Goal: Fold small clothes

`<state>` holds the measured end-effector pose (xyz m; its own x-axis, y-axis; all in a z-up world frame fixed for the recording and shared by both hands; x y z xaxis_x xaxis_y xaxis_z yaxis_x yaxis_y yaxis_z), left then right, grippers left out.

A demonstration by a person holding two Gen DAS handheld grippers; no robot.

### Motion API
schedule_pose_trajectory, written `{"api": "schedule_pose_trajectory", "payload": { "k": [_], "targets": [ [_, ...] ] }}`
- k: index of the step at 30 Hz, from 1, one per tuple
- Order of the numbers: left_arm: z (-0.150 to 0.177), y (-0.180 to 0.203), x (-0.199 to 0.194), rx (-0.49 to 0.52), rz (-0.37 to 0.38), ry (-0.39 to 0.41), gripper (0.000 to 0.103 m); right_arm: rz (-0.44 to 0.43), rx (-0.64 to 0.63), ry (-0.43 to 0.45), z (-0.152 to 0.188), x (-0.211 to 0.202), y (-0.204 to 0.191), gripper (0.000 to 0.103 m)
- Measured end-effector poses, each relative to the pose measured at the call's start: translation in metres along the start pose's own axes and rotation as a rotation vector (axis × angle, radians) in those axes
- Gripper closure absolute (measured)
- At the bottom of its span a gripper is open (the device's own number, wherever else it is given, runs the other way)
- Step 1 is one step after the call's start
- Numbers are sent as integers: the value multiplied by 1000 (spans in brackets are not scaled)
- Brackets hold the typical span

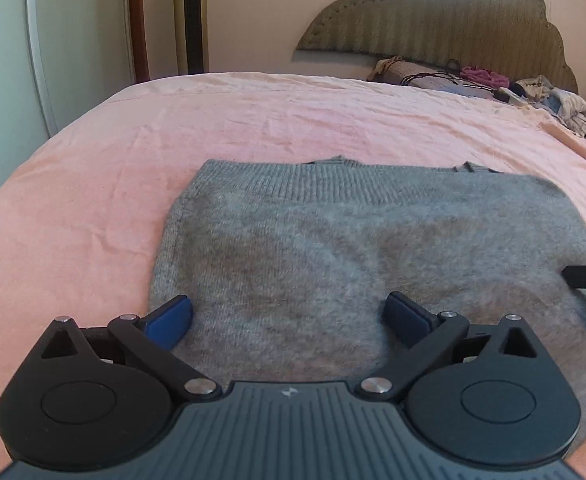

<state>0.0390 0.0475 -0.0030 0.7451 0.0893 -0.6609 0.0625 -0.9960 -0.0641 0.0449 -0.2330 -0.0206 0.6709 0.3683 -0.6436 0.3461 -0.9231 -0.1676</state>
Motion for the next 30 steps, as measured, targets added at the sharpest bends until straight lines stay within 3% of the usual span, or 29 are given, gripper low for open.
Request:
{"api": "schedule_pose_trajectory", "payload": {
  "k": [2,4,6,10,12,15,18,20,23,25,27,30],
  "targets": [
    [-5,-7,0,-43,-6,-20,0,-29,34,32,12,0,13,0],
    [-8,-11,-10,-76,-15,-39,0,-15,43,-7,7,-4,12,0],
    [-6,-15,-28,-117,42,-26,0,8,45,-28,4,-13,6,3],
    [8,0,-49,-101,154,-13,0,-61,61,30,8,-35,-11,1],
    [20,15,-39,-14,124,-37,0,-60,40,14,14,-29,-17,0],
    [29,26,-42,100,60,-4,0,26,-74,-14,26,-16,-19,0],
    [26,22,-59,69,86,-3,0,35,9,-39,21,-26,-6,1],
    [28,24,-67,65,106,3,0,55,19,-6,18,-40,-7,4],
    [35,30,-55,69,94,-44,0,-3,-24,49,15,-50,-27,1],
    [40,32,-50,98,71,-23,0,-37,-60,17,19,-40,-38,0],
    [41,31,-51,104,74,-19,0,-24,-70,-70,30,-19,-37,0],
    [40,20,-63,47,92,-29,0,-38,-106,-40,35,-22,-34,0]
  ]
}}
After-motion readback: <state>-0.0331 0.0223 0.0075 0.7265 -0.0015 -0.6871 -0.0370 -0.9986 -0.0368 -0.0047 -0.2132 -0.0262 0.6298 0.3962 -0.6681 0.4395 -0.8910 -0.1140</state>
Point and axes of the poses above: each gripper's, at about its wrist camera, not at the fingertips, and x roughly the way its jaws point, y to its right, z to its underside, the point moved 3 cm from there along x, roughly the way its jaws point, and after that the axes turned 9 degrees about -z, right-handed, at the moved point
